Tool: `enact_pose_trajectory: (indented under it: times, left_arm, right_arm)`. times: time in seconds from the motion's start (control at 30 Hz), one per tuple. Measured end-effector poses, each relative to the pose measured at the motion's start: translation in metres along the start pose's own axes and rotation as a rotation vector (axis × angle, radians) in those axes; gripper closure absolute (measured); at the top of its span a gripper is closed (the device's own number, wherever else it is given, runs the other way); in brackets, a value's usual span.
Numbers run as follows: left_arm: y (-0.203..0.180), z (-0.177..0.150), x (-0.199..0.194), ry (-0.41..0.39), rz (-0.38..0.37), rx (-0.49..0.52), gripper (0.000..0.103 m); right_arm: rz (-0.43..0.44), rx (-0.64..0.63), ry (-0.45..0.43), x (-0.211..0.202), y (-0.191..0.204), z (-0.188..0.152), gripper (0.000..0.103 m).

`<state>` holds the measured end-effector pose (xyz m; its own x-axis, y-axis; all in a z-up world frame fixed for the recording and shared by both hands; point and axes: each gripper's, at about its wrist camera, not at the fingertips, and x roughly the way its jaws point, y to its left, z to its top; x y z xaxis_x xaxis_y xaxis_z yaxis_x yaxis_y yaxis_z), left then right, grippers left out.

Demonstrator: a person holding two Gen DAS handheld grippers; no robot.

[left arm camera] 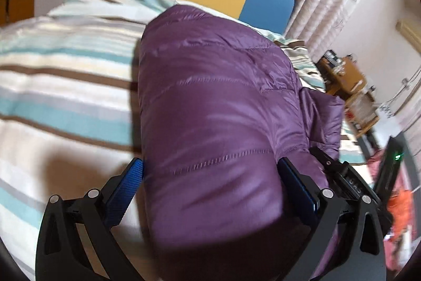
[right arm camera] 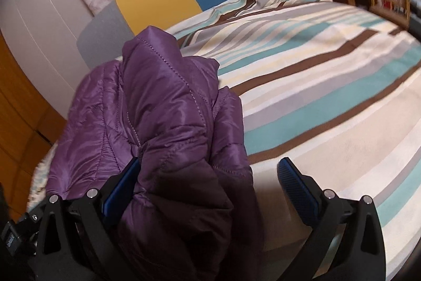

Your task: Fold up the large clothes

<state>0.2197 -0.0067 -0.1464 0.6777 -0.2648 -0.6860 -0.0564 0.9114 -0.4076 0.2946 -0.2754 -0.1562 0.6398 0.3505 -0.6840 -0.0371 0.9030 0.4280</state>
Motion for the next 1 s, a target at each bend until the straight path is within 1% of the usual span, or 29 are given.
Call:
enact_pose_trajectory:
  times: [0.03,0.17,0.23,0.3,0.37,0.47,0.53,0.6,0.63,0.67,0.7,0.73,0.77,0.8,0.87,0.93,0.97,1.0]
  left_arm:
    - [0.002,-0.001,-0.001,0.015,-0.024,0.0,0.003]
    - [0.01,-0.002,-0.002,0.066,-0.08,-0.004,0.003]
    - [0.015,-0.001,0.001,0.108,-0.115,-0.047,0.003]
    - [0.018,-0.001,0.002,0.132,-0.136,-0.083,0.003]
    - [0.017,-0.001,0.0,0.139,-0.144,-0.092,0.003]
    - [0.01,0.002,-0.01,0.114,-0.128,-0.041,0.003]
    - [-0.001,0.008,-0.023,0.043,-0.067,0.051,0.003]
    - [-0.014,0.013,-0.026,0.001,0.002,0.152,0.003]
    - [-0.023,0.014,-0.025,-0.016,0.033,0.205,0.003]
    - [-0.035,0.016,-0.022,-0.03,0.07,0.269,0.003]
    - [-0.047,0.019,-0.018,-0.039,0.113,0.326,0.003]
    - [-0.059,0.023,-0.013,-0.051,0.158,0.373,0.003]
    - [-0.066,0.026,-0.01,-0.06,0.181,0.397,0.003]
    - [-0.074,0.031,-0.007,-0.072,0.204,0.417,0.003]
    - [-0.089,0.044,0.005,-0.079,0.251,0.434,0.003]
    - [-0.095,0.052,0.02,-0.058,0.289,0.44,0.003]
    - [-0.096,0.055,0.036,-0.02,0.322,0.457,0.003]
    - [-0.093,0.056,0.043,0.0,0.33,0.469,0.003]
  right_arm:
    - [0.01,0.001,0.003,-0.002,-0.001,-0.001,0.002]
    - [0.072,0.004,0.018,-0.01,-0.006,-0.005,0.002]
    - [0.107,0.019,0.023,-0.012,-0.011,-0.006,0.002]
    - [0.118,0.021,0.025,-0.014,-0.012,-0.006,0.002]
    - [0.121,0.019,0.028,-0.017,-0.01,-0.007,0.002]
    - [0.117,0.019,0.039,-0.024,-0.009,-0.008,0.002]
    - [0.04,-0.029,-0.009,-0.041,0.0,-0.005,0.002]
    - [-0.027,-0.102,-0.081,-0.058,0.013,0.003,0.003]
    - [-0.042,-0.122,-0.125,-0.065,0.019,0.009,0.005]
    - [-0.046,-0.128,-0.153,-0.069,0.024,0.014,0.01]
    - [-0.031,-0.13,-0.177,-0.071,0.032,0.024,0.015]
    - [-0.016,-0.13,-0.178,-0.069,0.037,0.032,0.018]
    - [-0.005,-0.135,-0.163,-0.064,0.046,0.043,0.025]
    - [-0.004,-0.145,-0.152,-0.059,0.054,0.05,0.03]
    - [-0.016,-0.198,-0.115,-0.042,0.071,0.064,0.033]
    - [-0.06,-0.258,-0.072,-0.02,0.083,0.069,0.035]
    - [-0.083,-0.275,-0.051,-0.012,0.081,0.066,0.035]
    - [-0.129,-0.285,-0.006,0.004,0.079,0.065,0.035]
